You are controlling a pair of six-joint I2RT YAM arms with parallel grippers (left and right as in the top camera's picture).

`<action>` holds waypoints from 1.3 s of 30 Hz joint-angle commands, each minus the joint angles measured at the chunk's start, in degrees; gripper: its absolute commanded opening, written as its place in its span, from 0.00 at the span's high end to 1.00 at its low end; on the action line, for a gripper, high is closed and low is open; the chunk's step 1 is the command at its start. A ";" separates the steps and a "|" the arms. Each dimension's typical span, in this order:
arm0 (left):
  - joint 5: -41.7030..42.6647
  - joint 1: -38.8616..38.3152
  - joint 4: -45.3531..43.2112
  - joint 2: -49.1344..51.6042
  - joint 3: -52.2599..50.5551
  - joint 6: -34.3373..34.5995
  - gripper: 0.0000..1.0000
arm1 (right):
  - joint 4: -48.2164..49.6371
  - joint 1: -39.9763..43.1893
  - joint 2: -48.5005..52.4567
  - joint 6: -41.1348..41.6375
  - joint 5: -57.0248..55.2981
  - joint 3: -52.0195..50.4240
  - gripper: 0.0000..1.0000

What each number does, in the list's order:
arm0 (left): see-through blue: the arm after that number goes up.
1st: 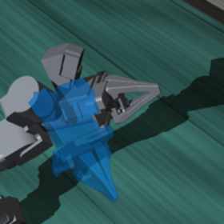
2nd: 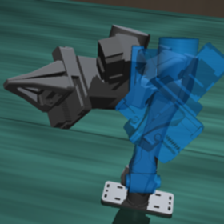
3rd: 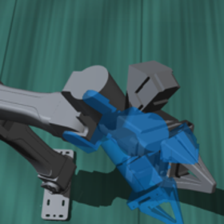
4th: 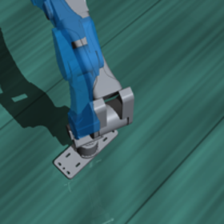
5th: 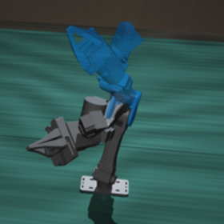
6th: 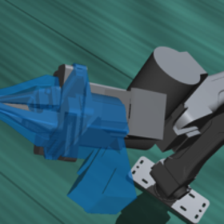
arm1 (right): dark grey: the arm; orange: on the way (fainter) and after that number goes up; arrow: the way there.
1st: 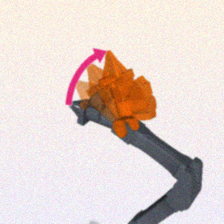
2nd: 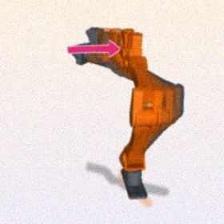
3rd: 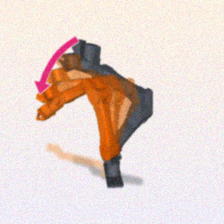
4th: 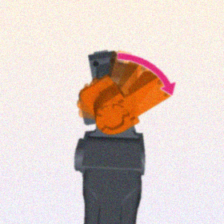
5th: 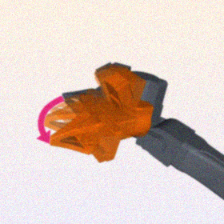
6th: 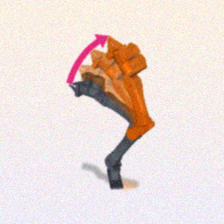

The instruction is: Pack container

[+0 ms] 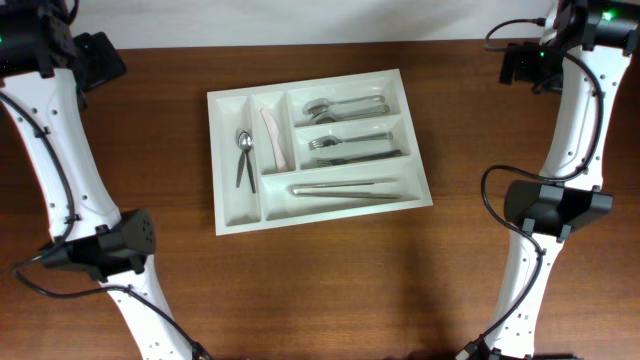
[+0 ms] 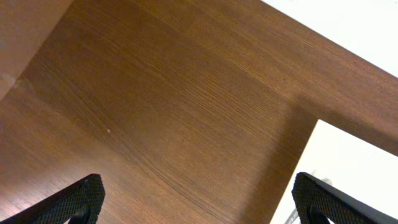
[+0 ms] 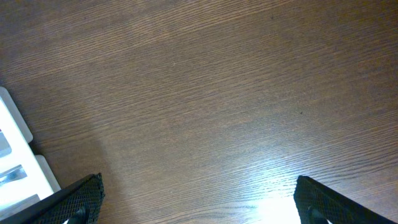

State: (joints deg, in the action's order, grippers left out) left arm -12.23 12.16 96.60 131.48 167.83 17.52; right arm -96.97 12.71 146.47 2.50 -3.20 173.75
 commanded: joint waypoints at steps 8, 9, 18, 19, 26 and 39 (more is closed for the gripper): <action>2.36 0.00 0.09 -0.70 -0.13 -0.46 0.01 | -0.35 0.07 -0.59 -0.59 -0.48 -0.24 0.01; 2.36 0.00 0.09 -0.72 -0.13 -0.48 0.01 | -0.35 0.07 -0.59 -0.59 -0.48 -0.24 0.01; 2.38 0.00 0.09 -0.72 -0.13 -0.46 0.01 | -0.35 0.07 -0.59 -0.57 -0.48 -0.24 0.01; 2.36 0.00 0.09 -0.72 -0.13 -0.48 0.01 | -0.35 0.07 -0.59 -0.59 -0.48 -0.24 0.01; 2.36 0.00 0.09 -0.70 -0.13 -0.48 0.01 | -0.35 0.07 -0.59 -0.59 -0.48 -0.24 0.01; 13.88 -2.29 -15.91 -4.48 -0.11 -0.44 0.01 | -0.35 0.07 -0.59 -0.57 -0.48 -0.24 0.01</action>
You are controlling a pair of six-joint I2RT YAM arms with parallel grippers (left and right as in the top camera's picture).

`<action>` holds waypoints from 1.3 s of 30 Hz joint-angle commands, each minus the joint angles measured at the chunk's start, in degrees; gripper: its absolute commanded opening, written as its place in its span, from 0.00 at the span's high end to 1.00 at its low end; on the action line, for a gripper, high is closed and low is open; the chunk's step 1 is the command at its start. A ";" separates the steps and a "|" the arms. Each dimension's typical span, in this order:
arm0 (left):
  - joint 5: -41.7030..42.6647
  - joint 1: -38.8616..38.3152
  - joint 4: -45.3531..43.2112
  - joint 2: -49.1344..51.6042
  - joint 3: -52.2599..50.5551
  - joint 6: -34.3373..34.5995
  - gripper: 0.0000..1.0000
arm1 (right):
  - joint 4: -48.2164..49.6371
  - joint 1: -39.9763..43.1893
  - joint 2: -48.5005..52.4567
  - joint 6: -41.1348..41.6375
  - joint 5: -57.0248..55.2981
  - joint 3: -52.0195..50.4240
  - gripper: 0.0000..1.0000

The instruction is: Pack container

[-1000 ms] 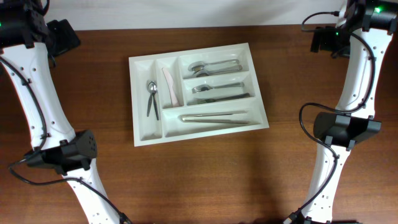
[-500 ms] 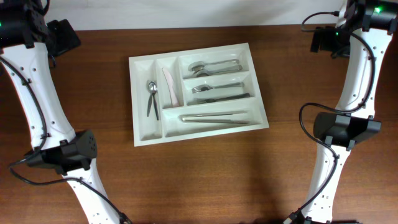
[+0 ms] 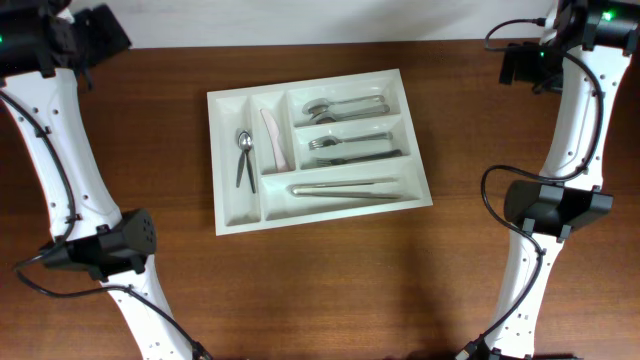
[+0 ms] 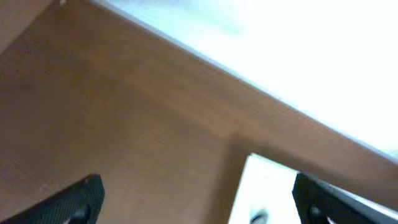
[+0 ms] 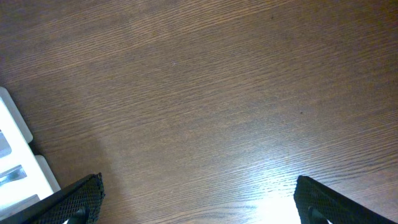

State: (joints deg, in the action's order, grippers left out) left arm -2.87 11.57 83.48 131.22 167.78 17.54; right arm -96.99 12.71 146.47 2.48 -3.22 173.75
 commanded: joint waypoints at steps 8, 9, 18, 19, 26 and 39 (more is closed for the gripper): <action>3.76 -3.56 -4.74 -6.84 -0.90 -0.46 0.01 | -0.33 0.07 -0.59 -0.57 -0.46 -0.24 0.01; 3.56 -3.56 -5.25 -7.32 -1.73 -0.46 0.01 | -0.33 0.07 -0.59 -0.57 -0.46 -0.24 0.01; 0.96 -3.54 -9.42 -16.20 -16.22 -0.46 0.01 | -0.33 0.07 -0.59 -0.57 -0.46 -0.24 0.01; 0.66 -3.54 -10.64 -17.97 -19.39 -0.46 0.01 | -0.33 0.07 -0.59 -0.57 -0.46 -0.24 0.01; -2.43 -3.54 -19.63 -30.93 -42.01 -0.46 0.01 | -0.33 0.07 -0.59 -0.55 -0.46 -0.24 0.01; -6.62 -3.54 -33.31 -57.46 -82.42 -0.48 0.01 | -0.33 0.07 -0.59 -0.57 -0.46 -0.24 0.01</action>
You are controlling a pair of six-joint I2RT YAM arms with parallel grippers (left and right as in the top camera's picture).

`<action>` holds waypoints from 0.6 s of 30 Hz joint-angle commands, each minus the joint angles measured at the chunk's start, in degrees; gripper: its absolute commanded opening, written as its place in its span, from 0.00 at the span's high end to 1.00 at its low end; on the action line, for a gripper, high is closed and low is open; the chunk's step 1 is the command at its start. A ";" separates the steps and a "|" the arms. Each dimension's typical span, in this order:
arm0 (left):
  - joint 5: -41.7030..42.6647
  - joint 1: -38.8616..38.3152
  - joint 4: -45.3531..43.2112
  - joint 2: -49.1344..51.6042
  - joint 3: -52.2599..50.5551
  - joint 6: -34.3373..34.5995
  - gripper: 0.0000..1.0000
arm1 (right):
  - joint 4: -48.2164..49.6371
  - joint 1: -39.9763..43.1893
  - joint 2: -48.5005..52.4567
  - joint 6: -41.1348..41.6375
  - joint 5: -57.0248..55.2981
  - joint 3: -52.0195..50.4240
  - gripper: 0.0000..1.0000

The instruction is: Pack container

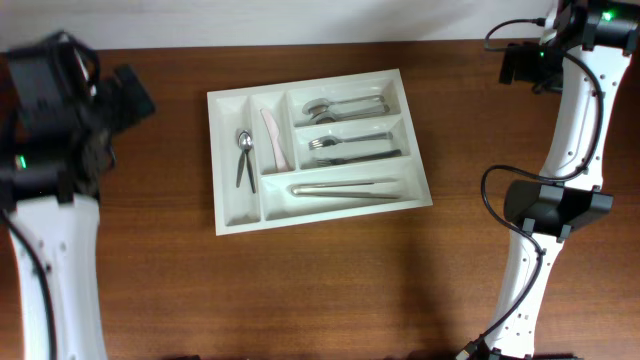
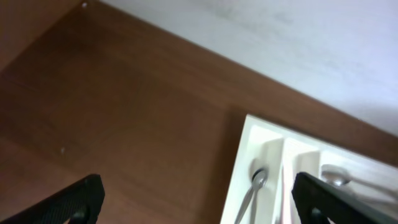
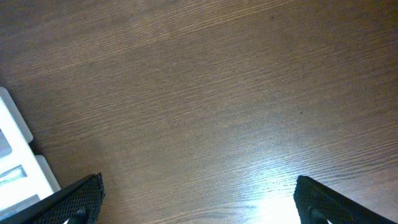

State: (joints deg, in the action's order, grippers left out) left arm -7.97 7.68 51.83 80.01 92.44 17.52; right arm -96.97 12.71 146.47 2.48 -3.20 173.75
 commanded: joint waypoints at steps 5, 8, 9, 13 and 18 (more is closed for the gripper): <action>-1.66 0.35 -6.03 -18.01 -21.94 -0.48 0.01 | -0.35 0.07 -0.59 -0.57 -0.48 -0.24 0.01; -1.97 0.26 -12.83 -25.53 -31.76 -1.73 0.01 | -0.35 0.07 -0.59 -0.57 -0.48 -0.24 0.01; -1.95 0.13 -15.17 -27.80 -34.71 -2.84 0.01 | -0.35 0.07 -0.59 -0.57 -0.48 -0.24 0.01; -1.90 -1.49 -22.12 -37.20 -45.86 -8.87 0.01 | -0.35 0.07 -0.59 -0.57 -0.48 -0.24 0.01; -1.70 -3.13 -24.02 -46.29 -54.71 -15.76 0.01 | -0.35 0.07 -0.59 -0.55 -0.48 -0.24 0.01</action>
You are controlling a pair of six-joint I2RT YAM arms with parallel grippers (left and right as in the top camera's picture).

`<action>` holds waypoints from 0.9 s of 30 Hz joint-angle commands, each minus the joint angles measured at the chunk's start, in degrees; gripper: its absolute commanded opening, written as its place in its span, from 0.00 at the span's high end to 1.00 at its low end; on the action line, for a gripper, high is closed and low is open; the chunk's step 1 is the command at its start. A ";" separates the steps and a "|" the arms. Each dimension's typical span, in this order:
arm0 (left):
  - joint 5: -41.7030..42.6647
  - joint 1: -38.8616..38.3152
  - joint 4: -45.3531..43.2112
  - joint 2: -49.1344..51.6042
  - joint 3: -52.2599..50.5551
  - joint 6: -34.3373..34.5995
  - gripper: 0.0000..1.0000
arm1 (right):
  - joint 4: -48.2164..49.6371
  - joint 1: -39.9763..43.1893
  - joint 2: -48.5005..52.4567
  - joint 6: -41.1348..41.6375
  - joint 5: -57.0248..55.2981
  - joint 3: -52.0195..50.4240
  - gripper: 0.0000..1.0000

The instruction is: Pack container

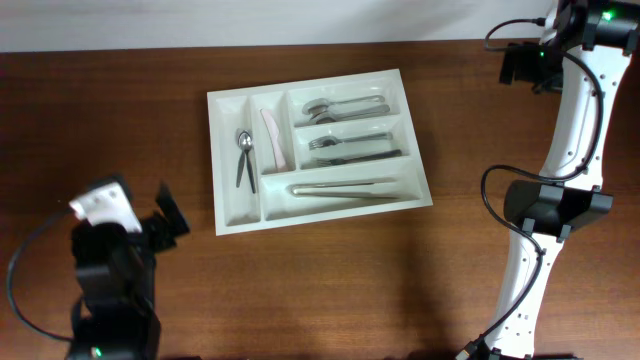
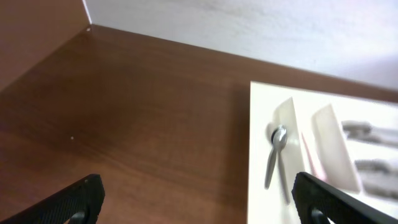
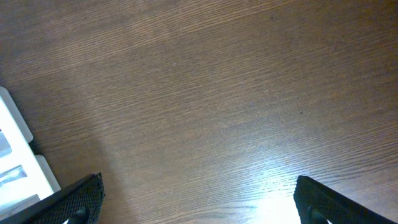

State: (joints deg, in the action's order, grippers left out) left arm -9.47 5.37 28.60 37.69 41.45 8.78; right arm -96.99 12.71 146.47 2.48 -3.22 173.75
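The white cutlery tray point(image 1: 240, 212) lies mid-table, slightly turned. It holds a small spoon point(image 1: 243, 155), a pale pink knife point(image 1: 275, 138), spoons point(image 1: 345, 106), forks point(image 1: 350, 148) and long utensils point(image 1: 345, 188). My left gripper point(image 1: 170, 220) hangs at the lower left, left of the tray, high above the table. In the left wrist view the gripper point(image 2: 199, 205) is open and empty, with the tray point(image 2: 261, 106) and spoon point(image 2: 273, 152) ahead to the right. My right gripper point(image 1: 515, 65) is at the back right. It is open point(image 3: 199, 202) over bare wood.
Dark wooden tabletop point(image 1: 330, 290) all around the tray. A white wall point(image 2: 249, 25) runs behind the table's far edge. A corner of the tray point(image 3: 15, 134) shows at the left of the right wrist view. The right arm's base point(image 1: 555, 205) stands right of the tray.
My left arm has moved from the upper left of the table to the lower left, nearer the front edge. Its camera now sees more of the tray. The right arm has not moved.
My left gripper was open over bare wood at the back left corner. Then its view tipped up toward the wall, then took in the tray's left end. Now it hangs at the lower left. The tray, its cutlery and the right arm stayed put.
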 commanded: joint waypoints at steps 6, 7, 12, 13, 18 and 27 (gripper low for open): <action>1.64 -3.28 -0.74 -14.23 -14.99 -17.25 0.01 | -0.33 0.07 -0.59 -0.57 -0.46 -0.24 0.01; 2.25 -3.63 -0.79 -15.61 -16.79 -17.51 0.01 | -0.33 0.07 -0.59 -0.57 -0.46 -0.24 0.01; 3.76 -5.64 -1.16 -21.99 -24.28 -17.51 0.01 | -0.33 0.07 -0.59 -0.57 -0.46 -0.24 0.01; 3.72 -6.01 -1.18 -23.06 -25.35 -17.51 0.01 | -0.33 0.07 -0.59 -0.57 -0.46 -0.24 0.01; 3.72 -6.45 -0.35 -27.39 -28.72 -17.51 0.01 | -0.33 0.07 -0.59 -0.55 -0.46 -0.24 0.01; 4.15 -6.45 8.04 -33.68 -30.53 -17.51 0.01 | -0.33 0.07 -0.59 -0.57 -0.46 -0.24 0.01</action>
State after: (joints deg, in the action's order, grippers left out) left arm -6.17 -0.86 34.83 6.11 11.64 -7.77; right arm -96.99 12.71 146.47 2.50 -3.22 173.75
